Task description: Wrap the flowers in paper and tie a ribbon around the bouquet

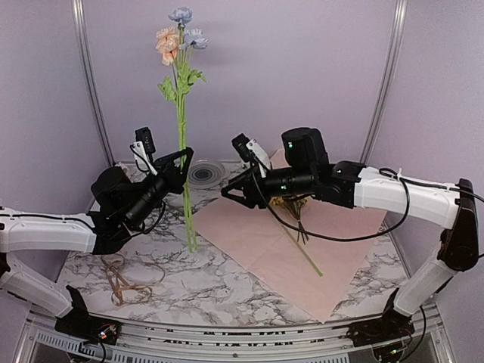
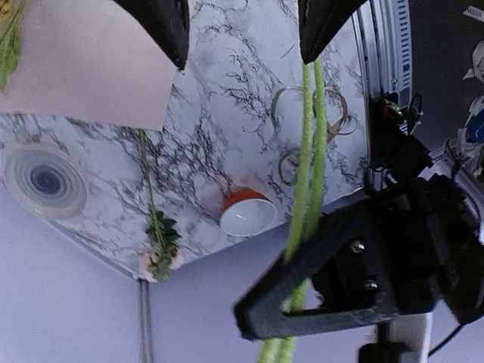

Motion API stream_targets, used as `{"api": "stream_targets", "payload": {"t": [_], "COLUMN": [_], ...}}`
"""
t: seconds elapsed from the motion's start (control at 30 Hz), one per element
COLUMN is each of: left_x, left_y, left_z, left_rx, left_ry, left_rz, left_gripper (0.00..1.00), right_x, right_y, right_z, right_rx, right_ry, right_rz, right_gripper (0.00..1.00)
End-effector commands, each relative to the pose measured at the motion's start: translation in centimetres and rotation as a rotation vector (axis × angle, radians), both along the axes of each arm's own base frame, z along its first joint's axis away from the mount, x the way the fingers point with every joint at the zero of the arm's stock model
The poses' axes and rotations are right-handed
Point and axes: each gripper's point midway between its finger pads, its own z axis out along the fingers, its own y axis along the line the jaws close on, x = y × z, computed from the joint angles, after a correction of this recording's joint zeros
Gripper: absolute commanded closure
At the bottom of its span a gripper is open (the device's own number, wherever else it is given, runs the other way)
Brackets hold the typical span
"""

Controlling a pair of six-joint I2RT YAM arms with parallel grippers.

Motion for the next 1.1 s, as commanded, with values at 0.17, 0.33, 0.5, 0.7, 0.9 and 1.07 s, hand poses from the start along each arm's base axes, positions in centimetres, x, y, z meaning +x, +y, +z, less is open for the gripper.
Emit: {"api": "stream_targets", "payload": {"t": [0.17,0.33,0.5,0.7,0.9,1.07], "left_x": [-6.8,-6.6,-6.8,-6.8,-6.4,-6.2], "left_y": [-3.9,-4.7,-4.8,-4.8,-5.0,-4.8], "left_z": [6.7,6.0,6.9,6.9,6.2,5.8], "left_rx": [-0.207,-0.205,-0.223,-0.225,-0.23,-0.232], "left_ry": [-0.278,-0.261,-0.275,-0.272,-0.244,-0.23], "left_rz": [-0.293,-0.315,-0.325,-0.326,-0.326,-0.31], "left_gripper": [1.0,1.0,1.0,1.0,1.0,1.0], "right_x": [-6.3,-6.3,-5.4,-3.8,-2.6,-0.5], "right_y": [4.8,5.1,5.6,6.0,6.1,6.2], "right_z": [9.0,7.8,6.7,5.4,4.2,2.5], "right_rx": [0.431,0.413,0.392,0.343,0.317,0.261], "right_ry": [-0.082,-0.061,-0.04,-0.037,-0.033,-0.037], "right_rz": [0.383,0.381,0.351,0.277,0.215,0.108], "right_gripper": [0.4,0.53,0.66,0.8,0.79,0.79]}}
